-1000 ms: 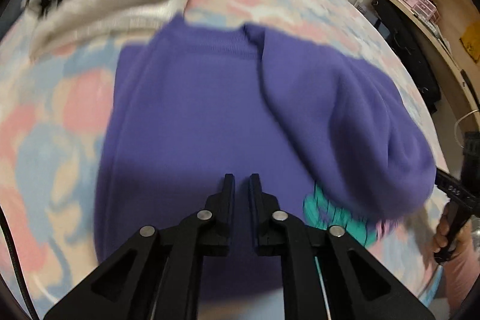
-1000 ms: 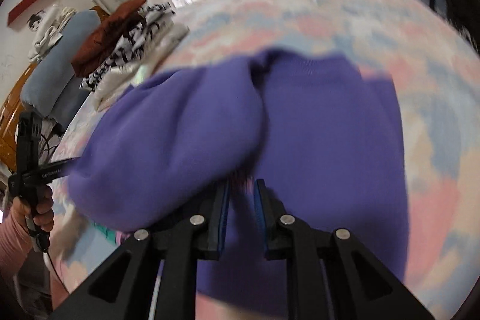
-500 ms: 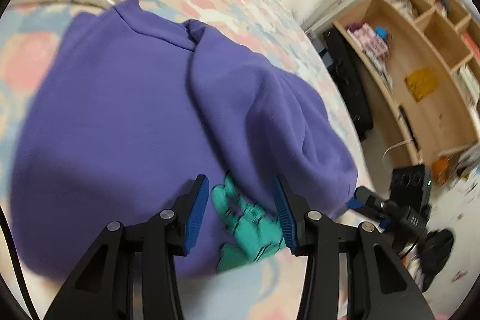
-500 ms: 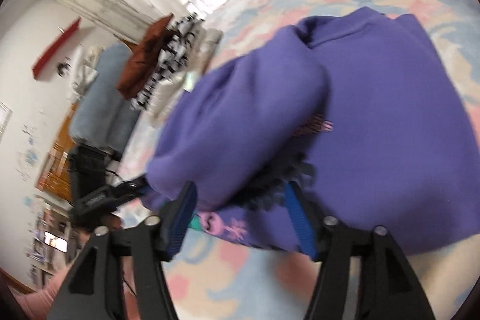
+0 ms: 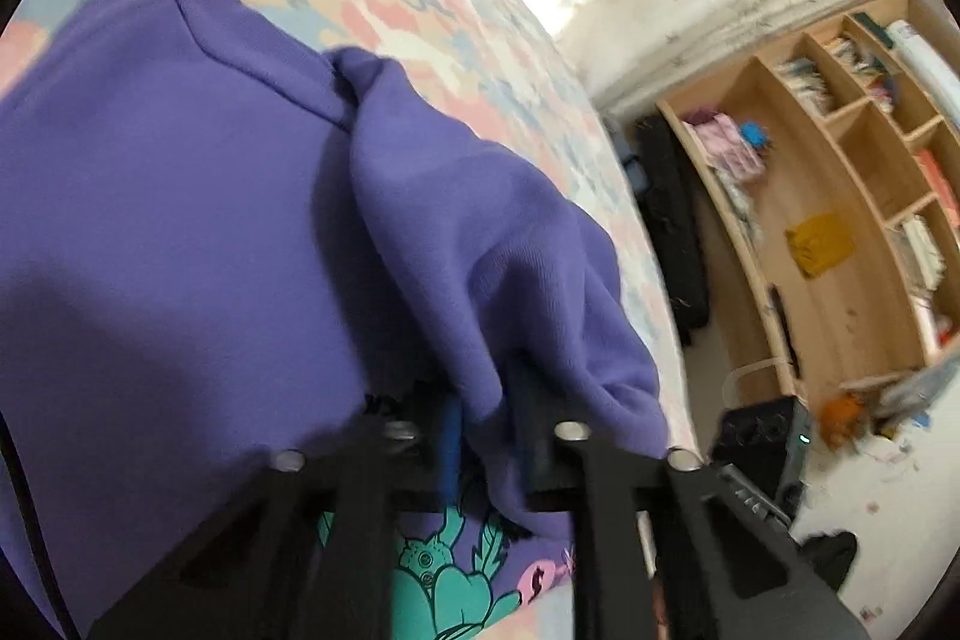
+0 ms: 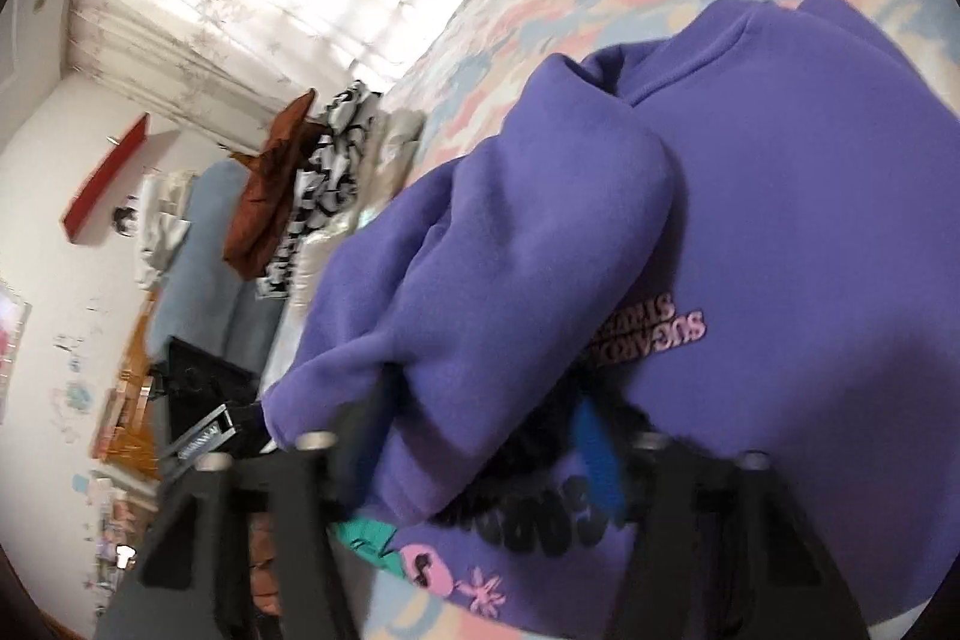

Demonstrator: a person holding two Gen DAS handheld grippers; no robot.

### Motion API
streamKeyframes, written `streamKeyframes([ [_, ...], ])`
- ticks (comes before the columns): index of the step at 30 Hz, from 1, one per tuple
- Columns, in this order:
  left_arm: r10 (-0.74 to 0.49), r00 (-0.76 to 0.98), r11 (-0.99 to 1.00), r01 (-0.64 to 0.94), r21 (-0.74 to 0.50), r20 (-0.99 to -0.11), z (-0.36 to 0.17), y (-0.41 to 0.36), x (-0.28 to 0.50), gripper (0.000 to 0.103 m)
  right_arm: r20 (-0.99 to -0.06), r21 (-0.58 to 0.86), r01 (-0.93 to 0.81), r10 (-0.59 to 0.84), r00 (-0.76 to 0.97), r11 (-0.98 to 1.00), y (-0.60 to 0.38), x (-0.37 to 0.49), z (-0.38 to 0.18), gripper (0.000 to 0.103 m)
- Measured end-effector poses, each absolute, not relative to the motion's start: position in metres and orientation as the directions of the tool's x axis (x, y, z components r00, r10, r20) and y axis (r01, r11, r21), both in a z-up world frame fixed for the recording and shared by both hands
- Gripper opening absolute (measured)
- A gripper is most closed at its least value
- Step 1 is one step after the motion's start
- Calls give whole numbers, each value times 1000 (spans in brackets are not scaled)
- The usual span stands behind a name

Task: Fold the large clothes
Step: 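Fold the hood over onto the folded body with both tools, then smooth the hood flat on the body and open both tools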

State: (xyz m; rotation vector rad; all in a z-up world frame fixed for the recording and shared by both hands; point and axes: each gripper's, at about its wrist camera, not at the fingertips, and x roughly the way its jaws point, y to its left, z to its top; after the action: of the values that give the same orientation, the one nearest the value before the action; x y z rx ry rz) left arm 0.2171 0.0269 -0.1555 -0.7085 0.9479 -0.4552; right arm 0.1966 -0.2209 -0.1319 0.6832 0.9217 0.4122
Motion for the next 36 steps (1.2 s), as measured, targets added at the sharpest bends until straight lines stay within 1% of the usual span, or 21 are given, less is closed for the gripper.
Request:
streamKeyframes([
  [2, -545, 538, 764, 3, -645, -643, -142, 20, 215, 5, -620, 667, -6, 559, 551, 745, -220, 196, -127, 15],
  [5, -381, 521, 868, -82, -489, -764, -124, 11, 204, 5, -636, 662, 38, 535, 556, 748, -220, 185, -117, 13],
  [7, -320, 471, 902, -114, -416, -822, -129, 7, 200, 5, -675, 622, 63, 495, 547, 780, -217, 175, -116, 13],
  [9, -266, 427, 927, -133, -351, -864, -147, -1, 196, 6, -738, 563, 103, 442, 510, 820, -212, 170, -132, 13],
  [10, -245, 426, 935, -133, -328, -871, -158, -5, 194, 7, -758, 546, 117, 430, 491, 830, -211, 169, -144, 14],
  [11, -237, 432, 938, -130, -320, -870, -161, -4, 192, 7, -756, 551, 125, 430, 493, 825, -212, 168, -154, 13],
  [14, -208, 470, 951, -107, -289, -858, -157, -17, 188, 7, -736, 565, 114, 437, 517, 817, -214, 164, -153, 13],
  [16, -210, 483, 954, -87, -285, -850, -154, -21, 186, 8, -730, 570, 96, 449, 514, 816, -215, 162, -151, 18],
  [18, -231, 485, 951, -72, -301, -844, -150, -22, 185, 11, -727, 573, 82, 460, 510, 816, -217, 161, -147, 21],
  [20, -238, 491, 950, -63, -307, -838, -150, -14, 180, 23, -737, 554, 79, 445, 509, 829, -220, 159, -139, 25],
  [21, -234, 498, 951, -61, -304, -835, -146, -13, 177, 26, -742, 538, 79, 427, 517, 839, -221, 156, -134, 30],
  [22, -227, 507, 952, -63, -298, -832, -142, -11, 173, 34, -743, 519, 78, 404, 533, 851, -223, 151, -127, 31],
  [23, -224, 515, 953, -63, -297, -828, -138, 4, 168, 45, -738, 508, 72, 391, 550, 858, -224, 146, -121, 31],
  [25, -217, 539, 956, -51, -289, -814, -128, 7, 159, 54, -729, 482, 65, 358, 583, 874, -225, 138, -112, 31],
  [27, -208, 568, 963, -22, -267, -796, -118, 7, 149, 54, -707, 453, 38, 332, 625, 891, -225, 131, -101, 31],
  [30, -209, 622, 972, 45, -231, -755, -103, -8, 147, 54, -679, 360, -15, 273, 682, 933, -215, 129, -85, 31],
  [32, -216, 635, 973, 73, -220, -742, -97, -18, 156, 54, -668, 326, -61, 275, 692, 944, -204, 137, -80, 27],
  [33, -227, 633, 971, 91, -220, -740, -97, -26, 164, 53, -669, 324, -71, 281, 688, 944, -200, 143, -80, 21],
  [34, -233, 632, 970, 98, -223, -739, -100, -24, 164, 45, -672, 326, -85, 294, 680, 942, -195, 152, -82, 17],
  [35, -242, 629, 968, 109, -225, -739, -103, -27, 170, 34, -673, 326, -92, 299, 677, 941, -191, 158, -83, 16],
  [36, -246, 624, 968, 118, -222, -741, -105, -33, 179, 31, -673, 321, -98, 299, 676, 942, -188, 165, -85, 16],
])
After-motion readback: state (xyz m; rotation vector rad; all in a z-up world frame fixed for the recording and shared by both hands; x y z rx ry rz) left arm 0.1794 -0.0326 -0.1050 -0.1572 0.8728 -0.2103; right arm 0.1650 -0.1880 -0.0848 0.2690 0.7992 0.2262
